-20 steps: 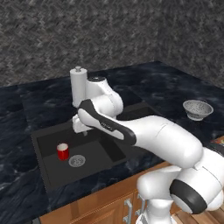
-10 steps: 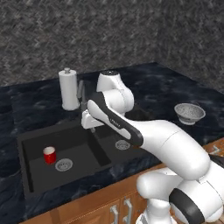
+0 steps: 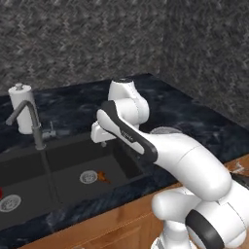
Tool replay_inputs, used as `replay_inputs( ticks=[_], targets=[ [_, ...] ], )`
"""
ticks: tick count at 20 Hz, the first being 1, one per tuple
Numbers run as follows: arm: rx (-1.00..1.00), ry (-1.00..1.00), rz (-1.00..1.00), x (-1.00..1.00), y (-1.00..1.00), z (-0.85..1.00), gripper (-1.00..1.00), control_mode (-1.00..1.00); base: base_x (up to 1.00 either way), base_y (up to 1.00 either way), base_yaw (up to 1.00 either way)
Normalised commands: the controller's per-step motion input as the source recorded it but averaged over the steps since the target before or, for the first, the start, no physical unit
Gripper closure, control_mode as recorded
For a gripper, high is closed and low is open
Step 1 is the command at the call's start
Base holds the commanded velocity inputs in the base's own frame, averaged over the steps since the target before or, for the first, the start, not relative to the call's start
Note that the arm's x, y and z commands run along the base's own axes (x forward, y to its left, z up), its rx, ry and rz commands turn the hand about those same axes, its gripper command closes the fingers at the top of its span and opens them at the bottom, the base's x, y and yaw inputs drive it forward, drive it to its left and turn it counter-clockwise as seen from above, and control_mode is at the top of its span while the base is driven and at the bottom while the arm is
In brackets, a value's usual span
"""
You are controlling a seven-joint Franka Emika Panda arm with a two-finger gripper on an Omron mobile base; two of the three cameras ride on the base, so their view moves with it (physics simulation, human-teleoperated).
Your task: Pick the colander and mug and place them in the sink. Then turn on the water.
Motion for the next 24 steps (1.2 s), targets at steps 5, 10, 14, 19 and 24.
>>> replay_inputs(
  ticks=[5, 10, 14, 19, 24],
  targets=[
    [0.0, 0.0, 0.0, 0.0, 0.0, 0.0, -1.0, 1.0, 0.26, -1.0, 0.0],
    [0.0, 0.0, 0.0, 0.0, 0.0, 0.0, -1.0, 1.0, 0.64, -0.94, 0.0],
    [0.0, 0.0, 0.0, 0.0, 0.0, 0.0, -1.0, 1.0, 0.91, -0.3, -0.02],
    [0.0, 0.0, 0.0, 0.0, 0.0, 0.0, -1.0, 1.0, 0.99, 0.38, -0.08],
    [0.0, 0.0, 0.0, 0.0, 0.0, 0.0, -1.0, 1.0, 0.99, 0.14, -0.04]
  ],
)
